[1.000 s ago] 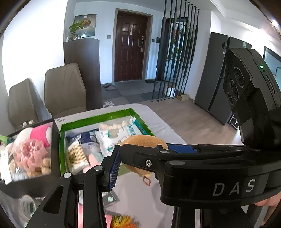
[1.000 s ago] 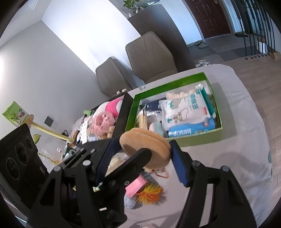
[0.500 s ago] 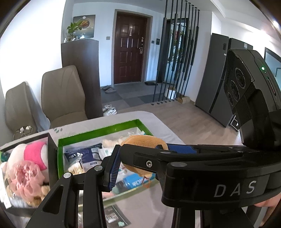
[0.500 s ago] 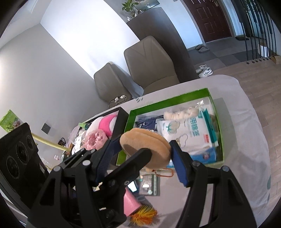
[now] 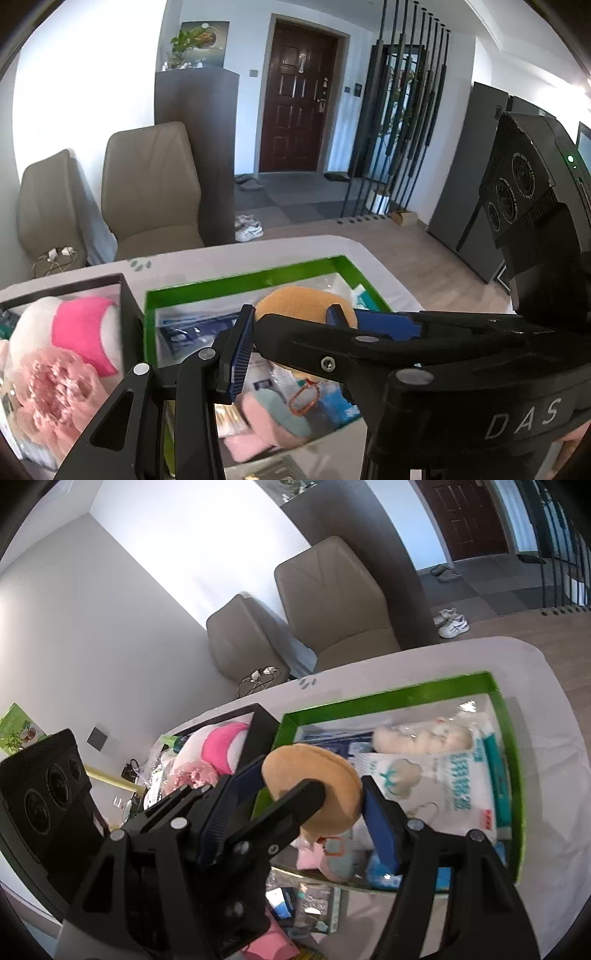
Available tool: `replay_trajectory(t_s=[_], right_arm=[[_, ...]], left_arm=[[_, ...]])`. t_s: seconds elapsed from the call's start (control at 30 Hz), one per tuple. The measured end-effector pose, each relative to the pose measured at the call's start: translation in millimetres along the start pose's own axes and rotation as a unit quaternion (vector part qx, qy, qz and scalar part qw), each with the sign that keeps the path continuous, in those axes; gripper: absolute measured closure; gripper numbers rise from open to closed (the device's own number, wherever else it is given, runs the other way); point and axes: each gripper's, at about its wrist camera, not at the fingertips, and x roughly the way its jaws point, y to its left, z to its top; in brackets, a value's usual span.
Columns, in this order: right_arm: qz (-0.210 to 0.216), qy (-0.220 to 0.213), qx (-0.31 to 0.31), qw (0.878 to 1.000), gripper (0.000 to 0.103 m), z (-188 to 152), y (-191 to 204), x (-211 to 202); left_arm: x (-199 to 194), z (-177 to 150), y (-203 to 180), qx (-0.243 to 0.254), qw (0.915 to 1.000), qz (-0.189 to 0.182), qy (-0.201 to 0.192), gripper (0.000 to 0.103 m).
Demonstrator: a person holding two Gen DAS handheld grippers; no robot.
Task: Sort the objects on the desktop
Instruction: 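Lower the sponge puff into the green box and open the left gripper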
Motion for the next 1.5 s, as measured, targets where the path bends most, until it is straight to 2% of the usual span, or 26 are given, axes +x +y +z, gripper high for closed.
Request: replay_trajectory(t_s=[0.2,0.63,1.0,1.13,1.2,1.4,1.43,1.5], right_arm=[[0.001,-0.002,-0.007,1.000,0.034,8,1,11],[-0.002,0.020,0.002,1.000,0.034,14,-9,56],[-0.017,0.040,0.017,0.999,0.034,10,-26,72],[-0.008,0.045,0.016,0.999,0.031,9,-24,74],[-0.007,0.041,0.016,0.999,0.025,9,-25,73],[-0.012,0.028,0.023,0.999,0.024,11,-33,66],[-0.011,0.026,0.021,0.999,0.028,11,-33,65],[-0.007,0.019,0.014,1.000,0.044,12,-30,64]], left_arm=[[10,5,10,-0.009,0.9999,0.007,-0.003,0.064],[42,-7,44,-0.044,0.9988,0.010,0.020,0.064],[56,-16,40,-0.038,0.9979,0.013,0.051,0.064],[54,-16,42,-0.034,0.9961,0.048,0.065,0.052],[52,-16,43,-0.034,0.9954,0.060,0.068,0.051],[44,-14,49,-0.045,0.9952,0.064,0.058,0.051],[43,-14,50,-0.045,0.9952,0.064,0.058,0.051],[45,-15,50,-0.043,0.9948,0.066,0.065,0.051]])
